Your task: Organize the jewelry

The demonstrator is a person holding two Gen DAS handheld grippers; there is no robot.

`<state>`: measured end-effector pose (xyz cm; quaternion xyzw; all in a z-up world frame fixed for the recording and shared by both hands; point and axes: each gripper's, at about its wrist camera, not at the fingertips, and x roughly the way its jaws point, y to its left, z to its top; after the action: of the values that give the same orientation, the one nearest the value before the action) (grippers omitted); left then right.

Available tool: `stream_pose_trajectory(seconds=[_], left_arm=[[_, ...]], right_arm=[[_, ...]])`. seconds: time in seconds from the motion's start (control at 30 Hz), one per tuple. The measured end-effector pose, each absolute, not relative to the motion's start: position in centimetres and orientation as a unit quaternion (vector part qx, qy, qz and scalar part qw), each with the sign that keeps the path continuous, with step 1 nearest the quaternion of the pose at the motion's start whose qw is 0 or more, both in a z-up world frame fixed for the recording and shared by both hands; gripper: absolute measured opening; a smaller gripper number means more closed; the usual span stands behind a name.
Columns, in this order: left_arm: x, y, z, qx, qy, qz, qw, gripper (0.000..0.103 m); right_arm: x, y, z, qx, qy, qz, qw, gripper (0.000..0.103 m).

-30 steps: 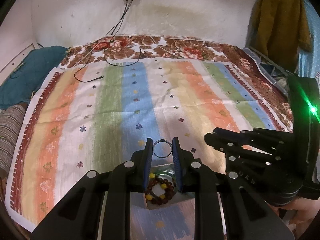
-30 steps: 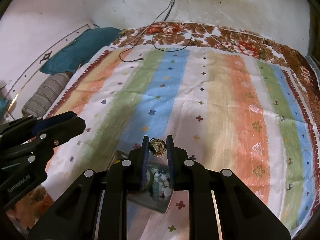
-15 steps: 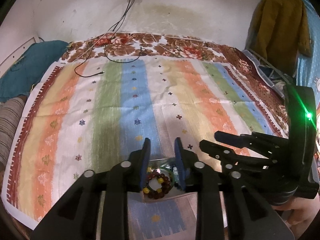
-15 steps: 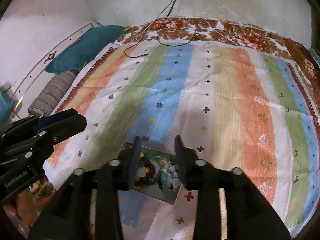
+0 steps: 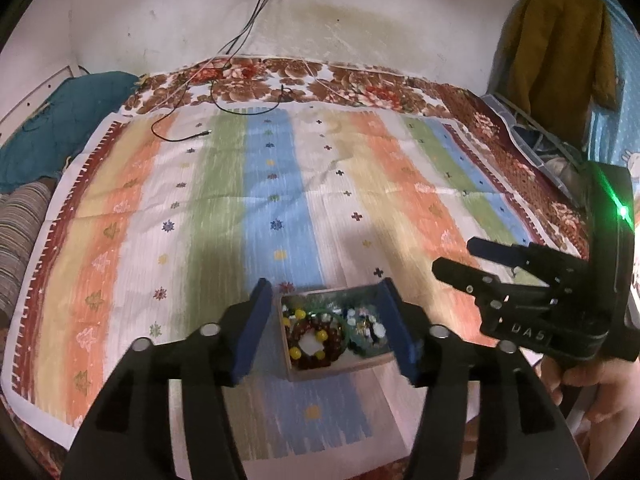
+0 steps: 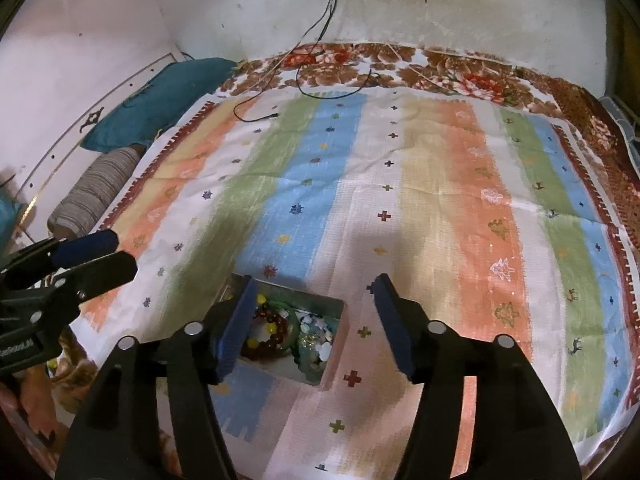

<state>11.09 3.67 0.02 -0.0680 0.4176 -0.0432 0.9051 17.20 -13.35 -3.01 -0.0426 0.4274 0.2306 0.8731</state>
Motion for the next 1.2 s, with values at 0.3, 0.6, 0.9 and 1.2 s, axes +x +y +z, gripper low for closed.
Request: stream_pose_trajectory(seconds=[0.3, 0.6, 0.9, 1.2], left_arm=[[7.7, 2.3, 0.1, -0.015, 0.406, -0.030, 0.913, 0.089], [6.3, 1.6, -0.3, 0.007, 0.405, -0.021, 0.914, 0.097], [3.5, 1.4, -0.8, 0.022, 0.401, -0.004, 0.916, 0.097], [2.9, 1.4, -0.7, 0.020, 0.388, -0.009, 0.921, 0.097]], right_arm=[[14.5, -14.9, -2.7, -0.055, 0.411, 0.224, 0.882, 0.080], [11.8, -16.0, -2.7, -0.060, 0.390, 0.239, 0.887, 0.095], [9.1, -16.5, -2.0, -0.054, 0.365, 0.270, 0.890, 0.096], [7.7, -16.4, -1.8, -0.057, 0.357, 0.278, 0.890, 0.097]])
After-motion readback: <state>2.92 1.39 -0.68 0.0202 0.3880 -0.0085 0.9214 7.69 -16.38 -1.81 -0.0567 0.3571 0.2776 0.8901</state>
